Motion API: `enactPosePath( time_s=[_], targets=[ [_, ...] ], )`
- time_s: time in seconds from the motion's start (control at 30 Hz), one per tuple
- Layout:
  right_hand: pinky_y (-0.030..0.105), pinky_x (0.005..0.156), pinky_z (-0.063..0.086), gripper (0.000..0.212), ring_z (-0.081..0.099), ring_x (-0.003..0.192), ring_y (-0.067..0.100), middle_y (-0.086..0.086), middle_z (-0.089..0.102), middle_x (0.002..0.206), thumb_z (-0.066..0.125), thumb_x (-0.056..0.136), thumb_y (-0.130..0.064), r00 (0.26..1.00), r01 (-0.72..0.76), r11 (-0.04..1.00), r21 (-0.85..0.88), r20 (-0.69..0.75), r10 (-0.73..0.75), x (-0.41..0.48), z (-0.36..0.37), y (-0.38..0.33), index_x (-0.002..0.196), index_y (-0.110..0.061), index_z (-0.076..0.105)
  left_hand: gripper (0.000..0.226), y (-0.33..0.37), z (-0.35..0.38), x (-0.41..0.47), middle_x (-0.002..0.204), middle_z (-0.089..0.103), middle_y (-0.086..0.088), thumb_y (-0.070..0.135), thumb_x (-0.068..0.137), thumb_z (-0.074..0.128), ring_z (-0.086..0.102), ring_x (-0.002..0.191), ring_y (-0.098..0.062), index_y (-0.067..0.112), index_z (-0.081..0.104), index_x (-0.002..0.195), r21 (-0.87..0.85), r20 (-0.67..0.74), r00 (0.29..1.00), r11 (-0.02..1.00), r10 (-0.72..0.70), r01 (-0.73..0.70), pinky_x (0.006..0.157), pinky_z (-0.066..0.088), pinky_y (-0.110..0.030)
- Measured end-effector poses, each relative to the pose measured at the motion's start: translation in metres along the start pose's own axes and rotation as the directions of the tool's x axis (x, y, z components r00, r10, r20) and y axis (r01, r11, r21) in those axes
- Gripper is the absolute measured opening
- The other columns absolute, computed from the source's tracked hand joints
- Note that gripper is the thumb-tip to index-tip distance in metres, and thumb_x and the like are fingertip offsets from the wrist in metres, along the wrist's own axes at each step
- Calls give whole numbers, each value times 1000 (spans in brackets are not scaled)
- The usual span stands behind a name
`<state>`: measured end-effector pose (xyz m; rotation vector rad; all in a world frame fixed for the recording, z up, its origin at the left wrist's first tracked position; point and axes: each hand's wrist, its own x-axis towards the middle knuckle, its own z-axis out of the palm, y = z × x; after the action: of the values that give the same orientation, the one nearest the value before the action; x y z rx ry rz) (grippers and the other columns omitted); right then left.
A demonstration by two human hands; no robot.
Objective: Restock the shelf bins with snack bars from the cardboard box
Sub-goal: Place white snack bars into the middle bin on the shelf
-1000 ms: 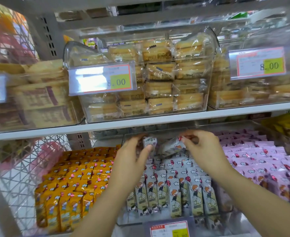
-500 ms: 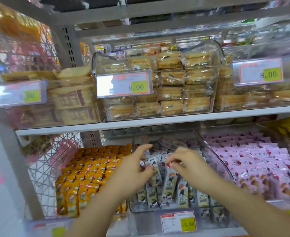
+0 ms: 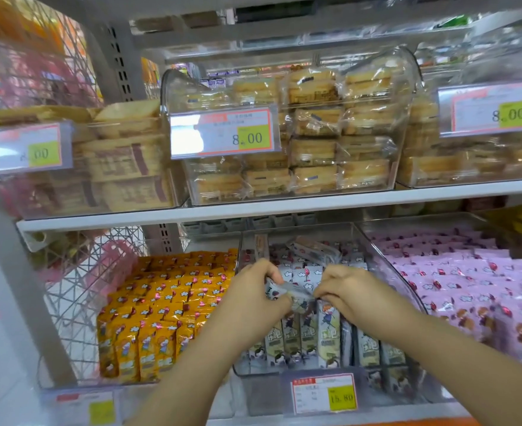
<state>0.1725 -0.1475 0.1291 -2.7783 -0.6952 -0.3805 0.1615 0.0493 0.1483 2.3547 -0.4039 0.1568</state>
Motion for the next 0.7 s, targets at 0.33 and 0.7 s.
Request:
enactPosePath(
  time_s=[0.33, 0.7],
  targets=[
    [13, 79, 45, 10, 49, 76, -7, -19, 56, 89, 64, 89, -21, 994, -92, 980, 176, -34, 100, -1, 0, 2, 96, -23, 72, 20, 8, -9, -4, 93, 58, 9, 41, 85, 66, 52, 70, -5, 30, 50, 85, 211, -74, 996, 976, -39, 54, 54, 36, -21],
    [3, 51, 37, 19, 54, 56, -11, -21, 59, 76, 65, 89, -13, 964, -263, 911, 317, 130, 232, -3, -16, 9, 90, -32, 64, 42, 0, 19, -7, 107, 61, -5, 32, 92, 58, 51, 114, -20, 22, 41, 130, 413, 202, 974, 911, -105, 13, 80, 42, -29]
  ],
)
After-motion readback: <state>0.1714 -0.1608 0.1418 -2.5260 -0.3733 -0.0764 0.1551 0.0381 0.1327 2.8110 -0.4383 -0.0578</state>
